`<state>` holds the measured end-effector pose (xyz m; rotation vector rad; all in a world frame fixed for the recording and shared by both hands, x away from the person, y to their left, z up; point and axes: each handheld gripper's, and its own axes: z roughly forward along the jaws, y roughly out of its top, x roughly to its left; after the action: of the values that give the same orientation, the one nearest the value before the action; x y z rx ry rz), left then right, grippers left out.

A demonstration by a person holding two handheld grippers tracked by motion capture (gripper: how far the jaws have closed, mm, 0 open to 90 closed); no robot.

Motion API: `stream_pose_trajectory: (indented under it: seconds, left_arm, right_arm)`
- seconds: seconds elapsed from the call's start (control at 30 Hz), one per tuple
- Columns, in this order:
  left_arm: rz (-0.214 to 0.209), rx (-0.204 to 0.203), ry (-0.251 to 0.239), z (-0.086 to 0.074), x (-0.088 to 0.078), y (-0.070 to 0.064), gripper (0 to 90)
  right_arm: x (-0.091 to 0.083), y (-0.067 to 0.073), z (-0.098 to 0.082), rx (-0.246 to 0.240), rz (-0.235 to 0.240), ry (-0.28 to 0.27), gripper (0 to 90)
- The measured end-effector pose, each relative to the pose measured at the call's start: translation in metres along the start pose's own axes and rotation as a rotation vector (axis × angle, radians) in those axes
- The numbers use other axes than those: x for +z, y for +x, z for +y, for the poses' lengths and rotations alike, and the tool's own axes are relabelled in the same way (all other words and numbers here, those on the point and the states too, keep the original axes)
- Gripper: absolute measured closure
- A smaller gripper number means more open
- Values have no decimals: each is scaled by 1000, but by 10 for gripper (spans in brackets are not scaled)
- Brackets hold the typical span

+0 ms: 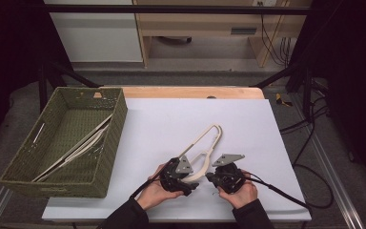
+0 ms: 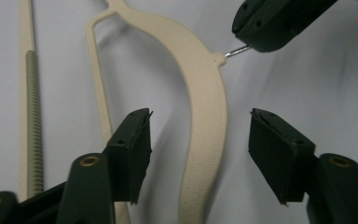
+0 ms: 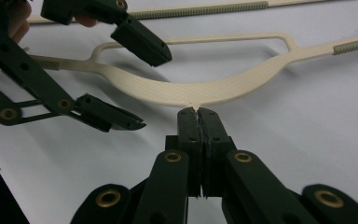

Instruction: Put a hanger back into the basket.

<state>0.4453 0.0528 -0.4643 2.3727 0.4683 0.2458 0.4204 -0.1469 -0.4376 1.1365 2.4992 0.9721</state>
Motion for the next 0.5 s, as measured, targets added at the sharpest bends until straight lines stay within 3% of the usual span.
stream_pose_trajectory:
  seconds: [0.2, 0.37, 0.5]
  left_arm:
    - [11, 47, 18, 4, -2, -2, 567]
    - [19, 72, 35, 9, -3, -7, 695]
    - [60, 105, 46, 10, -4, -11, 733]
  right_arm:
    - [-7, 3, 7, -32, 6, -8, 896]
    - [-15, 7, 11, -27, 6, -14, 896]
    - [-15, 7, 11, -33, 9, -14, 894]
